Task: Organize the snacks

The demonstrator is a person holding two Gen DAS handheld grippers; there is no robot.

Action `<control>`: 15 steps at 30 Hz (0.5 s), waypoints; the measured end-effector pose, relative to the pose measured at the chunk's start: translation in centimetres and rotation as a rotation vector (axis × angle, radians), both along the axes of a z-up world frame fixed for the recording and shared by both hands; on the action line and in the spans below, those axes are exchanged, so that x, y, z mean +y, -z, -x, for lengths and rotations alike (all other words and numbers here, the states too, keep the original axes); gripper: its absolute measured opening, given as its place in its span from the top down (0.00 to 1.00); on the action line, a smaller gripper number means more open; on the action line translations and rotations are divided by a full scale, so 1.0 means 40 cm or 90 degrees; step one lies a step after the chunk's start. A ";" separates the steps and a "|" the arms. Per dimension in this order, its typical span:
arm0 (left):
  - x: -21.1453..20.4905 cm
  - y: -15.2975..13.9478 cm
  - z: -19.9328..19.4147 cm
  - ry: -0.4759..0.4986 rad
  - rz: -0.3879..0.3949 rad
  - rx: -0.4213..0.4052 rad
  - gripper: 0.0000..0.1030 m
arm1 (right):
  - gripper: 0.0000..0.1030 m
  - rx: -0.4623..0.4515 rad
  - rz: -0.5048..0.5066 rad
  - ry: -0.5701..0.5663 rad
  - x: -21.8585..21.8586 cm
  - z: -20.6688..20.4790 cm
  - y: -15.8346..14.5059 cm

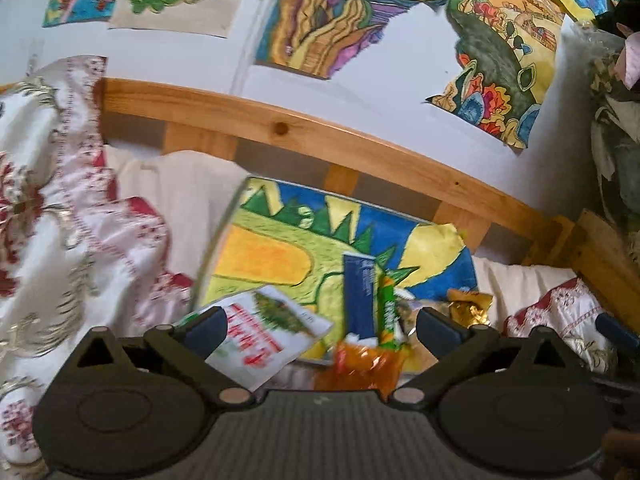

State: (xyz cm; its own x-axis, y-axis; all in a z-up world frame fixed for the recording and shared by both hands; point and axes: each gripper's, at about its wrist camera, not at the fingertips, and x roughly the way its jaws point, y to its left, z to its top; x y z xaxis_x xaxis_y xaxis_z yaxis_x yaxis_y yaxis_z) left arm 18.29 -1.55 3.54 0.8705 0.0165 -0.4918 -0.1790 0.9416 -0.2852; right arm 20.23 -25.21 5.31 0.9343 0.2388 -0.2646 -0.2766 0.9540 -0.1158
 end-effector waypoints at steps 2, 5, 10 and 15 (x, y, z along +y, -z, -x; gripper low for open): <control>0.011 0.006 0.029 -0.006 -0.004 0.003 0.01 | 0.01 0.000 0.001 -0.008 0.009 0.026 -0.003; 0.025 0.016 0.074 -0.017 -0.002 0.005 0.01 | 0.01 -0.002 0.004 -0.018 0.021 0.064 -0.003; 0.038 0.036 0.148 -0.034 -0.010 0.009 0.01 | 0.01 0.010 0.010 -0.035 0.031 0.122 0.007; 0.046 0.049 0.210 -0.037 -0.022 0.010 0.01 | 0.01 0.022 0.016 -0.043 0.038 0.181 0.016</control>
